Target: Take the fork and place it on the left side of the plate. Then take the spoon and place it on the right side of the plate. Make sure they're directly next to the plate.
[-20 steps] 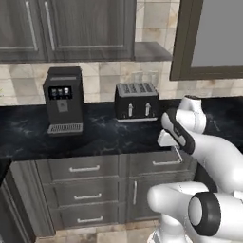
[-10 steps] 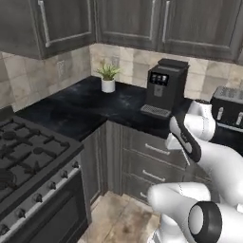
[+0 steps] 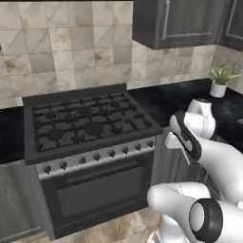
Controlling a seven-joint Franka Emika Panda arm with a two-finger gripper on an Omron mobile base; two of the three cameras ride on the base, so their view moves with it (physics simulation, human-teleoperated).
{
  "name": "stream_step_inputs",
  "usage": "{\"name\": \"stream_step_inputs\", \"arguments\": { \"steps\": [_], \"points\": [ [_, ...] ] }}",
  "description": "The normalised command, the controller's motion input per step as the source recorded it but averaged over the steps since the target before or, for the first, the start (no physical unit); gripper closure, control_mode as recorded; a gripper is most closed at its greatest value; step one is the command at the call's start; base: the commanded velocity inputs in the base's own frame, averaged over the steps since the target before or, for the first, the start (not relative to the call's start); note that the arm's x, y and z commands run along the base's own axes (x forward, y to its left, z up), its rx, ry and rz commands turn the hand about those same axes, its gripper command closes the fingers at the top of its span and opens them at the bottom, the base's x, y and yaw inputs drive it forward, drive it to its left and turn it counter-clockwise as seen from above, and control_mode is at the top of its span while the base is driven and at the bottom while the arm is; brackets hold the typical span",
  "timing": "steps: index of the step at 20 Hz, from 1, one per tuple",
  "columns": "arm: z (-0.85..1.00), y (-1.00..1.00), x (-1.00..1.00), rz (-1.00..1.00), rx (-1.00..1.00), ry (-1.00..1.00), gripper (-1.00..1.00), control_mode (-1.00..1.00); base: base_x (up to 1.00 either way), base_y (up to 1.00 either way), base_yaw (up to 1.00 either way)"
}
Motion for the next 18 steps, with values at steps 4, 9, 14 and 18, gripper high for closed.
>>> {"name": "stream_step_inputs", "arguments": {
  "steps": [4, 9, 14, 18],
  "points": [
    [0.00, 0.00, 0.00, 0.00, 0.00, 0.00, 1.00, 1.00, -0.11, 0.00, 1.00],
    [0.00, 0.00, 0.00, 0.00, 0.00, 0.00, 1.00, 1.00, -0.08, 0.00, 1.00],
    [0.00, 0.00, 0.00, 0.00, 0.00, 0.00, 1.00, 1.00, -0.07, 0.00, 1.00],
    [0.00, 0.00, 0.00, 0.00, 0.00, 0.00, 1.00, 1.00, -0.06, 0.00, 1.00]
  ]
}}
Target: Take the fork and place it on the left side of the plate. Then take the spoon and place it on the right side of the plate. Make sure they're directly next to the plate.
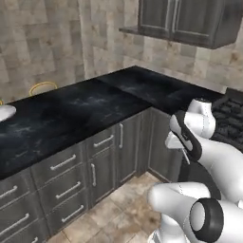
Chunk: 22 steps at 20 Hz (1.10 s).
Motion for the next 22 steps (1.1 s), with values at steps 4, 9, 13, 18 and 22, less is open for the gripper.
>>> {"name": "stream_step_inputs", "arguments": {
  "steps": [4, 9, 13, 18, 22],
  "points": [
    [0.00, 0.00, 0.00, 0.00, 0.00, 0.00, 1.00, 1.00, -0.03, 0.00, 1.00],
    [0.00, 0.00, 0.00, 0.00, 0.00, 0.00, 1.00, 1.00, 0.11, 0.46, 0.80],
    [0.00, 0.00, 0.00, 0.00, 0.00, 0.00, 1.00, 1.00, 0.32, 1.00, 0.19],
    [0.00, 0.00, 0.00, 0.00, 0.00, 0.00, 1.00, 1.00, 0.58, 1.00, 0.04],
    [0.00, 0.00, 0.00, 0.00, 0.00, 0.00, 1.00, 1.00, 0.94, 1.00, 0.00]
  ]
}}
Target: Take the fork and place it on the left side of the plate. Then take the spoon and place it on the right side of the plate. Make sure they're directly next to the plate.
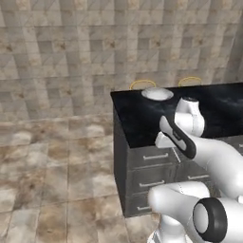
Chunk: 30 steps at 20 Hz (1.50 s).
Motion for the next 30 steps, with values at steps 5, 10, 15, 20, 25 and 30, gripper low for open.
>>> {"name": "stream_step_inputs", "arguments": {
  "steps": [5, 10, 15, 20, 25, 30],
  "points": [
    [0.00, 0.00, 0.00, 0.00, 0.00, 0.00, 1.00, 1.00, 0.95, 1.00, 0.00],
    [0.00, 0.00, 0.00, 0.00, 0.00, 0.00, 1.00, 1.00, 0.62, 1.00, -0.01],
    [0.00, 0.00, 0.00, 0.00, 0.00, 0.00, 1.00, 1.00, 0.87, 1.00, -0.11],
    [0.00, 0.00, 0.00, 0.00, 0.00, 0.00, 1.00, 1.00, 1.00, 1.00, -0.44],
    [0.00, 0.00, 0.00, 0.00, 0.00, 0.00, 1.00, 1.00, 1.00, 1.00, -0.55],
    [0.00, 0.00, 0.00, 0.00, 0.00, 0.00, 1.00, 1.00, 1.00, 0.98, -0.54]
  ]
}}
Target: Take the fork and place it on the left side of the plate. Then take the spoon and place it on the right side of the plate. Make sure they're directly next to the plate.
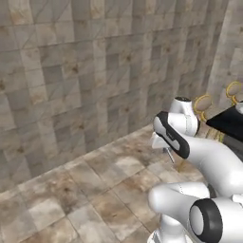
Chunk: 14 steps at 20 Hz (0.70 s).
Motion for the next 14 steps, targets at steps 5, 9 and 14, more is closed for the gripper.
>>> {"name": "stream_step_inputs", "arguments": {
  "steps": [5, 9, 14],
  "points": [
    [0.00, 0.00, 0.00, 0.00, 0.00, 0.00, 1.00, 1.00, 1.00, 0.95, -0.56],
    [0.00, 0.00, 0.00, 0.00, 0.00, 0.00, 1.00, 1.00, 1.00, 0.94, -0.58],
    [0.00, 0.00, 0.00, 0.00, 0.00, 0.00, 1.00, 1.00, 1.00, 0.90, -0.64]
  ]
}}
